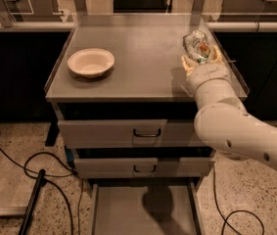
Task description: Pick 7up can from bottom drawer and place on counter
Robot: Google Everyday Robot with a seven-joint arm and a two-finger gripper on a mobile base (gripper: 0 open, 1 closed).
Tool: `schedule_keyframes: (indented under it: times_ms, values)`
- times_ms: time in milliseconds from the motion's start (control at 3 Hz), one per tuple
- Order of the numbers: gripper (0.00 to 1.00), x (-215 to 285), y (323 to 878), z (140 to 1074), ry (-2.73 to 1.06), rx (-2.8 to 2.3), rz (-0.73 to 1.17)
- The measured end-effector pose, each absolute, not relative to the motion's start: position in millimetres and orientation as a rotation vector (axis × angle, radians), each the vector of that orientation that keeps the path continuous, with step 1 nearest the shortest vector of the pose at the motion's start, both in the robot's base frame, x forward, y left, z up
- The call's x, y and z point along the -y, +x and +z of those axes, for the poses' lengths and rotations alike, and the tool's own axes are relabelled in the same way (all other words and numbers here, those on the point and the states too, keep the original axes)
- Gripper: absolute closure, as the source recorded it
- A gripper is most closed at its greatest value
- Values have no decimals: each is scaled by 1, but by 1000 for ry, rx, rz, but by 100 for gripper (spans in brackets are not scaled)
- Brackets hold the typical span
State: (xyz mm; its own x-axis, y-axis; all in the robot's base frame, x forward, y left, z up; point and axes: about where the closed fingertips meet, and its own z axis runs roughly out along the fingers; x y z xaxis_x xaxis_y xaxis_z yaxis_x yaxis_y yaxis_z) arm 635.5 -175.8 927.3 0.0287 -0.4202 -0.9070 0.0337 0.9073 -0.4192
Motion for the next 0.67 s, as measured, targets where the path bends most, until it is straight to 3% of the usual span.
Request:
schedule_keyframes:
  times_ms: [667]
  values:
    - [100,168,646,931,-351,-1533,-315]
